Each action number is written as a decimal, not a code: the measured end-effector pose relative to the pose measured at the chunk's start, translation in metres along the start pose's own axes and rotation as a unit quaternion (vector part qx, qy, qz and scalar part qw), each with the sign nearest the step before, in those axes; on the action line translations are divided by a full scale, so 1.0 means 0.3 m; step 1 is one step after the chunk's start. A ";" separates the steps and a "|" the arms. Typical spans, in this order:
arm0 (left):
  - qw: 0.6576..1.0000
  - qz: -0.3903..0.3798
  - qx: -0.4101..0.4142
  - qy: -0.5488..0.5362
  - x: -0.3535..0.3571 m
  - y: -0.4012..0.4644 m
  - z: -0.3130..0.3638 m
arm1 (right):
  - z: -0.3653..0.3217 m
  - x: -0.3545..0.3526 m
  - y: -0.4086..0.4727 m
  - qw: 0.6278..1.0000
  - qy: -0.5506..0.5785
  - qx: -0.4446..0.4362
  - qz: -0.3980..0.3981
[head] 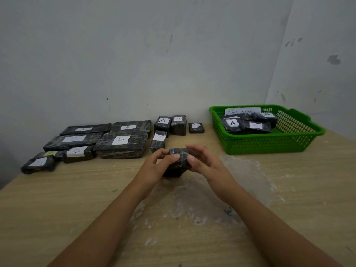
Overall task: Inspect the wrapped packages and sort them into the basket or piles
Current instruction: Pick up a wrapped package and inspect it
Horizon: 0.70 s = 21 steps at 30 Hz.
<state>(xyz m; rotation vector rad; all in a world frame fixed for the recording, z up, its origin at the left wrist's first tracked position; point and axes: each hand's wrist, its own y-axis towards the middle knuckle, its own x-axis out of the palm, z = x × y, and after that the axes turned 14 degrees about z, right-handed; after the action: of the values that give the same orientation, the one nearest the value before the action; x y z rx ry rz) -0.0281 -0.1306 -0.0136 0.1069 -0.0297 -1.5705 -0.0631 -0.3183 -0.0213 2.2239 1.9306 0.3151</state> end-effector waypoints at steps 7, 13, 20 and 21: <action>0.999 -0.003 0.033 -0.011 0.002 0.002 -0.014 | -0.005 0.019 -0.014 0.998 -0.014 0.060 0.005; 0.998 -0.042 0.041 -0.004 -0.011 -0.002 -0.016 | -0.006 0.010 -0.006 0.997 0.017 0.072 0.024; 0.998 -0.013 0.066 0.000 -0.010 0.007 -0.018 | -0.015 0.013 -0.018 0.997 0.007 0.075 -0.002; 0.997 -0.011 0.071 -0.001 -0.012 0.007 -0.018 | -0.016 0.014 -0.021 0.997 0.005 0.074 -0.003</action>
<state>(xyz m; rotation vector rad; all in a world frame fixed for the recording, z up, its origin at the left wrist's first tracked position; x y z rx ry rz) -0.0257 -0.1267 -0.0185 0.2173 -0.1424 -1.5896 -0.0698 -0.3133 -0.0181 2.3100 2.0279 0.1877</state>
